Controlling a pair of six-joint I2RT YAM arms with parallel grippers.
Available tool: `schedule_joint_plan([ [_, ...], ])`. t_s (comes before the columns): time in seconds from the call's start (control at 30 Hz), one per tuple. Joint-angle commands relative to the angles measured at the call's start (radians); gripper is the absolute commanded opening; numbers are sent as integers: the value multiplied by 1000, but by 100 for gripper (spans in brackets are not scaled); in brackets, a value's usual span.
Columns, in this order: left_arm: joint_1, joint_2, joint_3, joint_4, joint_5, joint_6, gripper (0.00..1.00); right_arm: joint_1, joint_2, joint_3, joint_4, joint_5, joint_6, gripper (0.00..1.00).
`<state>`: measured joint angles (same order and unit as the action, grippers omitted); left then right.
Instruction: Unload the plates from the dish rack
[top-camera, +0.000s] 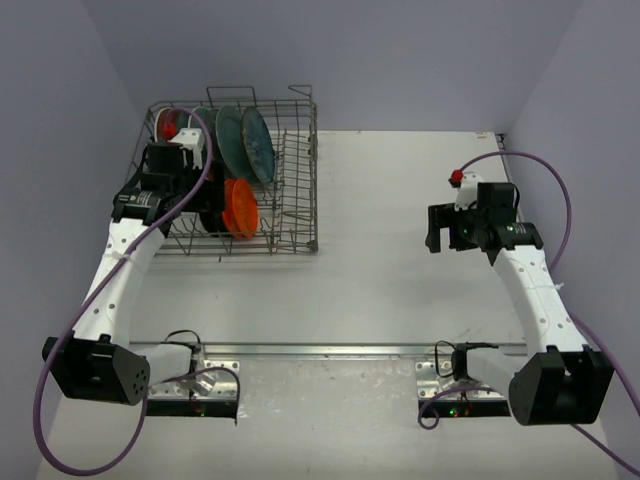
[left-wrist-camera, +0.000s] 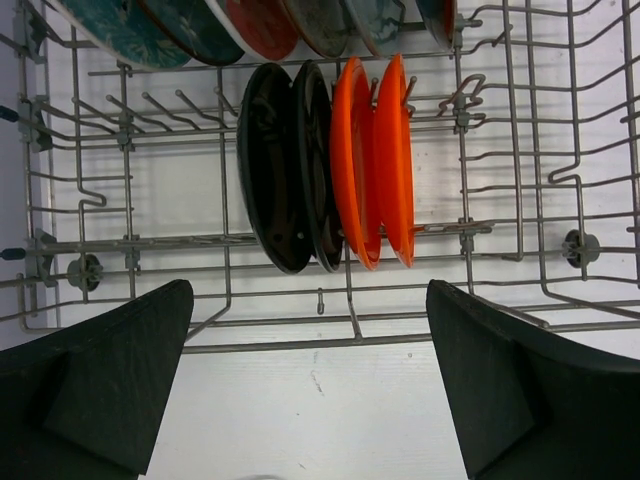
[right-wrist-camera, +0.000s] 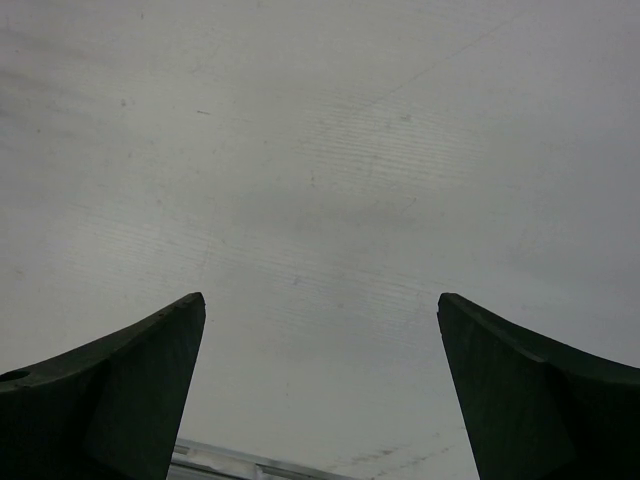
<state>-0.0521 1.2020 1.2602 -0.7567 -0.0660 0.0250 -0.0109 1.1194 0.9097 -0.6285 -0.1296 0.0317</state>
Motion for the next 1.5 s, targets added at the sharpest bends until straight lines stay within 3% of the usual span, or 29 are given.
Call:
schedule_joint_plan([
  [0.0, -6, 7, 58, 56, -58, -13, 100, -3, 7, 48, 40, -5, 13, 99],
  [0.1, -8, 77, 136, 30, -106, -18, 100, -3, 19, 44, 46, -4, 13, 99],
  [0.3, -78, 264, 442, -47, -196, -124, 100, -3, 54, 48, 52, -13, 32, 99],
  [0.47, -166, 432, 649, -55, -300, -114, 95, -1, 76, 48, 55, -18, 43, 99],
  [0.73, -180, 659, 927, -26, -321, -113, 82, -1, 95, 49, 47, -7, 45, 99],
  [1.07, -180, 843, 909, -17, -383, -208, 76, -1, 133, 64, 40, -10, 58, 99],
  [1.47, -144, 1012, 951, -46, -426, -291, 55, -1, 165, 68, 46, -5, 62, 99],
])
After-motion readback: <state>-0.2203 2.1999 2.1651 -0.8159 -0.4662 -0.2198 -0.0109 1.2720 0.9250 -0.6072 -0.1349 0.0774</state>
